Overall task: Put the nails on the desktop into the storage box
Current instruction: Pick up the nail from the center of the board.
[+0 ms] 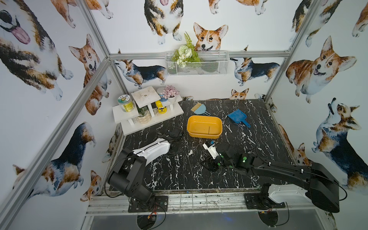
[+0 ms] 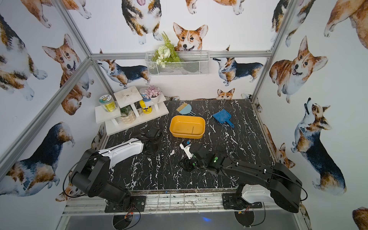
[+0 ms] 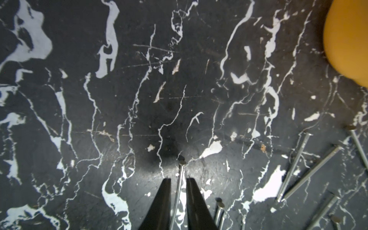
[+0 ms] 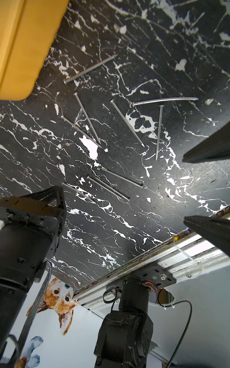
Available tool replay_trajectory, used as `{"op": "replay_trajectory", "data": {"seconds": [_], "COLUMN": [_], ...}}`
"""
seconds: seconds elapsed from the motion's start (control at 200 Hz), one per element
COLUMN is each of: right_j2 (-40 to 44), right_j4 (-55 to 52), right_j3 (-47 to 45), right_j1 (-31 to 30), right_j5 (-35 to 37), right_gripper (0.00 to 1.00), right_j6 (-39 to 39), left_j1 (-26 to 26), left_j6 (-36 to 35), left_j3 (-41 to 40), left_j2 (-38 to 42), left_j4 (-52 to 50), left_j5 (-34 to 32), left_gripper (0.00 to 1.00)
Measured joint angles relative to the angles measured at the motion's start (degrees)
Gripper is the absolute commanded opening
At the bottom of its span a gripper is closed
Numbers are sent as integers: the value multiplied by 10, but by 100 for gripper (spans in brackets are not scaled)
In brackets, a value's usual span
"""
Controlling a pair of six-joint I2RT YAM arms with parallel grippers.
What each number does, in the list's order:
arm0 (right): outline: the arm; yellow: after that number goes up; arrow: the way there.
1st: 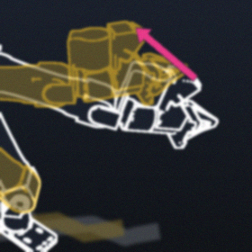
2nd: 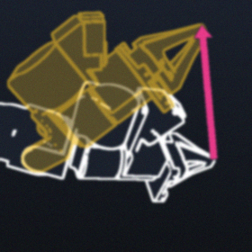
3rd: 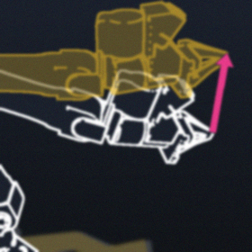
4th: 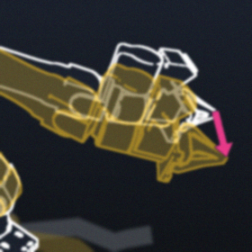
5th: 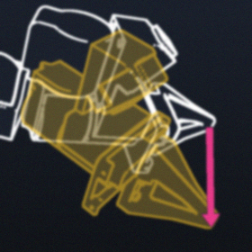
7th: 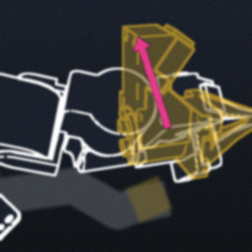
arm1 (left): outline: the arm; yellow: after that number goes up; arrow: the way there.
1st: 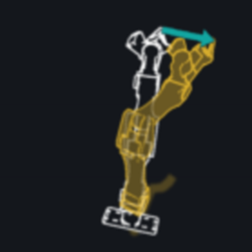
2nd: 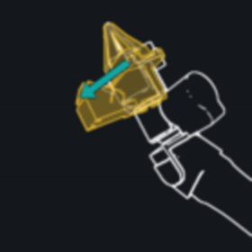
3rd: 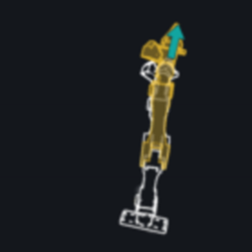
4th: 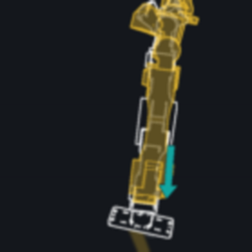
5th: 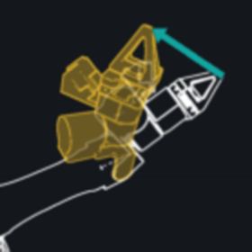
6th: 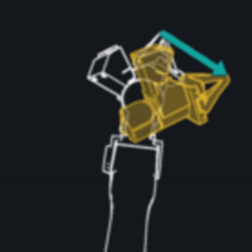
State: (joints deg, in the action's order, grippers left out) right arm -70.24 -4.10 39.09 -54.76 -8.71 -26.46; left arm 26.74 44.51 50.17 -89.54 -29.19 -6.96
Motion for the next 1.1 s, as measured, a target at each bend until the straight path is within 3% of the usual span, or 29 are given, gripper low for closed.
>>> {"op": "replay_trajectory", "data": {"seconds": [0.681, 1.101], "right_j2": [-11, -13], "right_j4": [5, 8], "right_j3": [0, 0], "right_j1": [0, 0], "right_j5": [0, 0], "right_gripper": [49, 49], "right_j6": [0, 0], "left_j1": [2, 20], "left_j6": [-32, -40], "left_j3": [-12, -16], "left_j2": [-34, -52], "left_j4": [24, 54], "left_j5": [12, -19], "left_gripper": [17, 7]}}
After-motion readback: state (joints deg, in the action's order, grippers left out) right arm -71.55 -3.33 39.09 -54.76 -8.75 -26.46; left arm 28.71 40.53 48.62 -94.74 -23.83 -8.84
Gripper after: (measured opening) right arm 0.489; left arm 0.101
